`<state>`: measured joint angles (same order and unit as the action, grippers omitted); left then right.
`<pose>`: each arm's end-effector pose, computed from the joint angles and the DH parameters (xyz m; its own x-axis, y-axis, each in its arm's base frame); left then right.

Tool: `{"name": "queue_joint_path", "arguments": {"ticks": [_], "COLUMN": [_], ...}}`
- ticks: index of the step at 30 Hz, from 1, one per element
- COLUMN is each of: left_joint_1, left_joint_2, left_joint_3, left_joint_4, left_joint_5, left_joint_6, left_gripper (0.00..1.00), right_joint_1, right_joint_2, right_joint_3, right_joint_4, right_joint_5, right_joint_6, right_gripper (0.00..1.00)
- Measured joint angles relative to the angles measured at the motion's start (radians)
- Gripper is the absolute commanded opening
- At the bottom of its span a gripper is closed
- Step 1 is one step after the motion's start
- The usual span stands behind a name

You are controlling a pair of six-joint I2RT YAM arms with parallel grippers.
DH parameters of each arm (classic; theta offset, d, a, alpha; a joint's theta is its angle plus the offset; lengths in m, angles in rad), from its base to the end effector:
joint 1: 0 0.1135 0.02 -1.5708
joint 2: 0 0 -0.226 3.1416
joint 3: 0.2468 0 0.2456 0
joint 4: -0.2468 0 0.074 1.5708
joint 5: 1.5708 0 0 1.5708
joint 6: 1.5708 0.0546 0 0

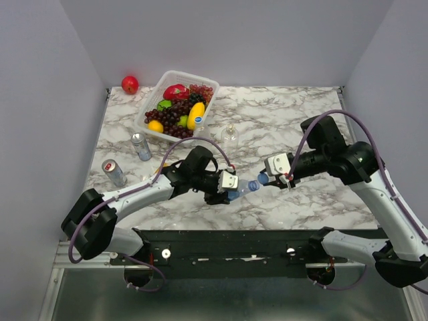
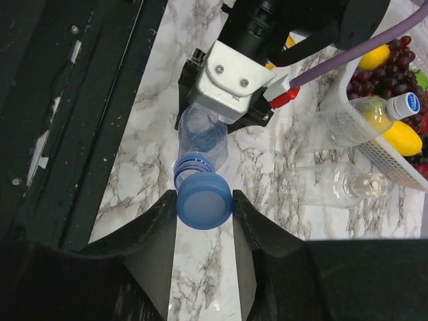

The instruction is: Screw on the bottle caps

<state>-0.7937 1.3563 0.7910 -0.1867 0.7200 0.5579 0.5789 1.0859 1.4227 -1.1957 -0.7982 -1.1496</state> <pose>0.1771 -0.2314 0.1788 0.0562 0.5105 -0.8580 0.9948 -0.1019 0.0045 0.1400 0.1382 0.3639 0.4467 -0.4690 -0.7619 -0.8946 -0.2438 -0.3745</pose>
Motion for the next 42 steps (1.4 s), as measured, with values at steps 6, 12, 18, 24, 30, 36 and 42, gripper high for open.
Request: {"name": "queue_joint_path", "arguments": {"ticks": [6,12,18,24,30,36,42], "left_joint_1": [0.0,0.0,0.0,0.0,0.007,0.022,0.026], "left_joint_2": [-0.019,-0.034,-0.044,-0.046,-0.047,-0.048,-0.049], "left_joint_3": [0.0,0.0,0.0,0.0,0.0,-0.003,-0.007], "left_joint_4": [-0.013,-0.017,-0.017,-0.019,-0.017,0.017,0.027], "left_joint_5": [-0.006,-0.006,-0.006,-0.007,-0.01,-0.015,-0.016], "left_joint_6": [0.004,0.006,0.006,0.005,-0.003,-0.06,-0.085], "left_gripper": [0.0,0.0,0.0,0.0,0.0,0.0,0.0], "right_joint_1": [0.052,0.103,0.151,0.163,0.166,0.166,0.165], "right_joint_2": [0.005,0.005,0.007,0.015,0.016,0.015,0.017], "right_joint_3": [-0.007,-0.047,-0.084,-0.099,-0.104,-0.115,-0.124], "right_joint_4": [0.008,0.043,0.075,0.101,0.114,0.166,0.199], "right_joint_5": [0.07,0.11,0.139,0.164,0.183,0.212,0.224], "right_joint_6": [-0.026,-0.021,-0.011,-0.002,-0.002,0.036,0.106], "right_gripper": [0.43,0.43,0.43,0.42,0.42,0.41,0.37]}}
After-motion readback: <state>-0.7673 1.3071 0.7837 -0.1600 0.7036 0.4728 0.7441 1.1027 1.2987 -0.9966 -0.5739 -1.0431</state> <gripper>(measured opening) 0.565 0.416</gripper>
